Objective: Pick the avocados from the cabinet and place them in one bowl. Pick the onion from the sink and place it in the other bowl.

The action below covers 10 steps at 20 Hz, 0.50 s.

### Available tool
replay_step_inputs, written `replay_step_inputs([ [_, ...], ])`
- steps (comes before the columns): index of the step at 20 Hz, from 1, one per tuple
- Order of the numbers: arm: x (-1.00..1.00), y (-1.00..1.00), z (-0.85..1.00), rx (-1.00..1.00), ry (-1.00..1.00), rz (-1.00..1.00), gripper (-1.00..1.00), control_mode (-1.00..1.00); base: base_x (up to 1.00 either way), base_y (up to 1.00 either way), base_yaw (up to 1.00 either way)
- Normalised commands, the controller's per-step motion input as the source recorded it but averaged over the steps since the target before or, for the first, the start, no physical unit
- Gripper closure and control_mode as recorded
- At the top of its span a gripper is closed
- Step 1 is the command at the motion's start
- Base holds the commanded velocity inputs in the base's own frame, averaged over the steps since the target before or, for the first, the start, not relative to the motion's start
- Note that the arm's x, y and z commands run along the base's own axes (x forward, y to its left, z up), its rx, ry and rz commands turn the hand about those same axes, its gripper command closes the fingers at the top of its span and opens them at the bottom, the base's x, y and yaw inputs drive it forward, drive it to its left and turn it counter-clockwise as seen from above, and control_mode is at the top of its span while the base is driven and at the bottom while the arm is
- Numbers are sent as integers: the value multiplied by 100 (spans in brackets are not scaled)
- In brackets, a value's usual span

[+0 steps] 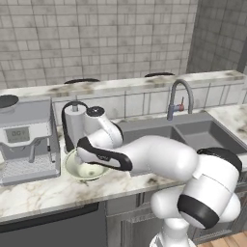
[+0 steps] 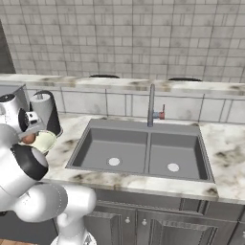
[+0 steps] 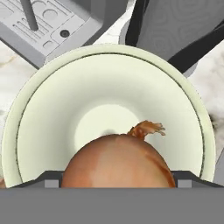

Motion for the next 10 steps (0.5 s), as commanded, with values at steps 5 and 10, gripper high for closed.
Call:
replay_step_inputs([
  [5,0,5,-12,-2,0,8,100,-100,0,0,0],
  [10,2,0,-30,0,0,8,100,-100,0,0,0],
])
